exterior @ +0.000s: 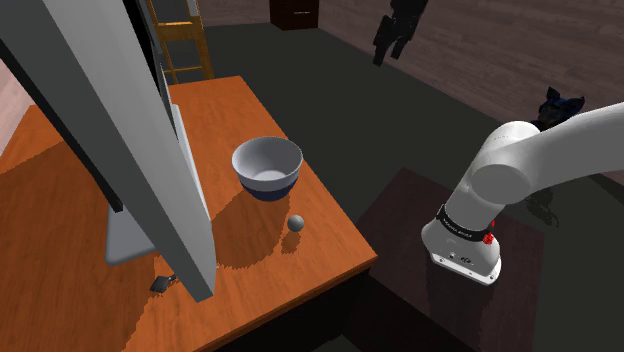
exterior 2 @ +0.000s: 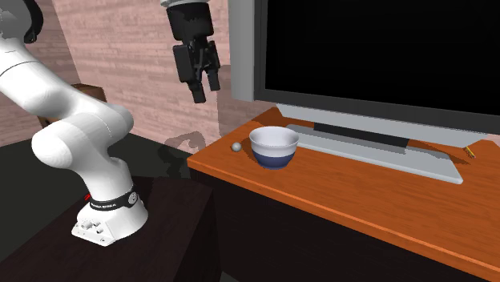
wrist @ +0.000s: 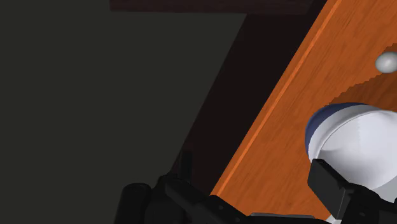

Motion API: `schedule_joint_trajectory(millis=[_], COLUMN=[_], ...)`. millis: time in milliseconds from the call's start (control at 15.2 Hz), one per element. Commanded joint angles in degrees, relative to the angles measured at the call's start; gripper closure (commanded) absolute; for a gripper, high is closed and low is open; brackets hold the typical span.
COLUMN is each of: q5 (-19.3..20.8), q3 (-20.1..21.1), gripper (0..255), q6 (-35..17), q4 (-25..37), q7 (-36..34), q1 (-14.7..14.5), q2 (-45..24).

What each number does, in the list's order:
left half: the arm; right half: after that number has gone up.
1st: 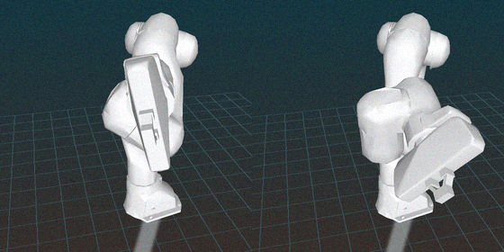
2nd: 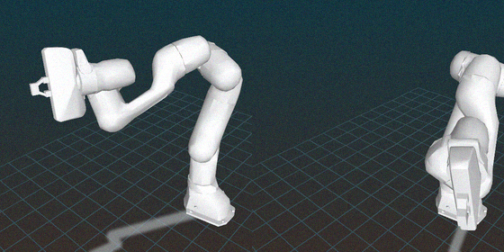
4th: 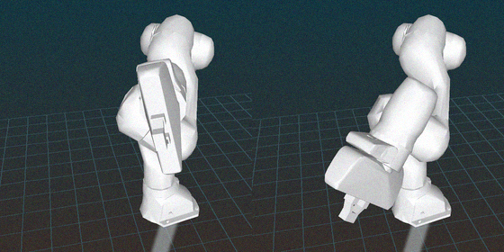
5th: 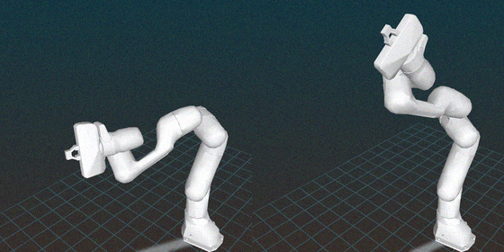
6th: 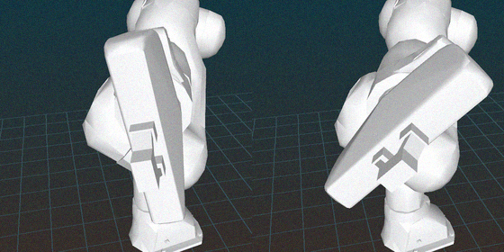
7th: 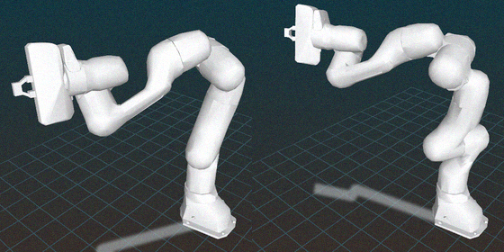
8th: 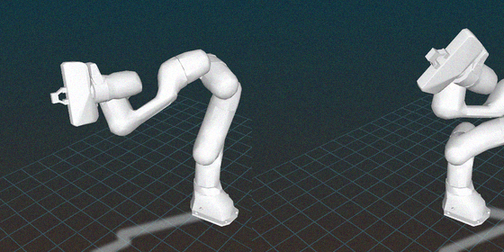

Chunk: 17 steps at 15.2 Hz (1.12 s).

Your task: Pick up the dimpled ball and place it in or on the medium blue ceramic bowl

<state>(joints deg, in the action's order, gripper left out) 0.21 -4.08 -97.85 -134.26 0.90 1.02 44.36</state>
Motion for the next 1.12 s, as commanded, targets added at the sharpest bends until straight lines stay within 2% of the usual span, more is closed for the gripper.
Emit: schedule_joint_trajectory(millis=[0,528,1056], q5=[0.0,-4.5,-9.3], q3=[0.0,8.6,17.9], gripper=[0,0,0], q6=[0.0,-7.7,-16.8], q4=[0.0,-9.0,-14.1], q7=[0.0,-8.2,-16.6], q1=[0.0,-3.6,-7.7], q2=[0.0,0.3,-4.4])
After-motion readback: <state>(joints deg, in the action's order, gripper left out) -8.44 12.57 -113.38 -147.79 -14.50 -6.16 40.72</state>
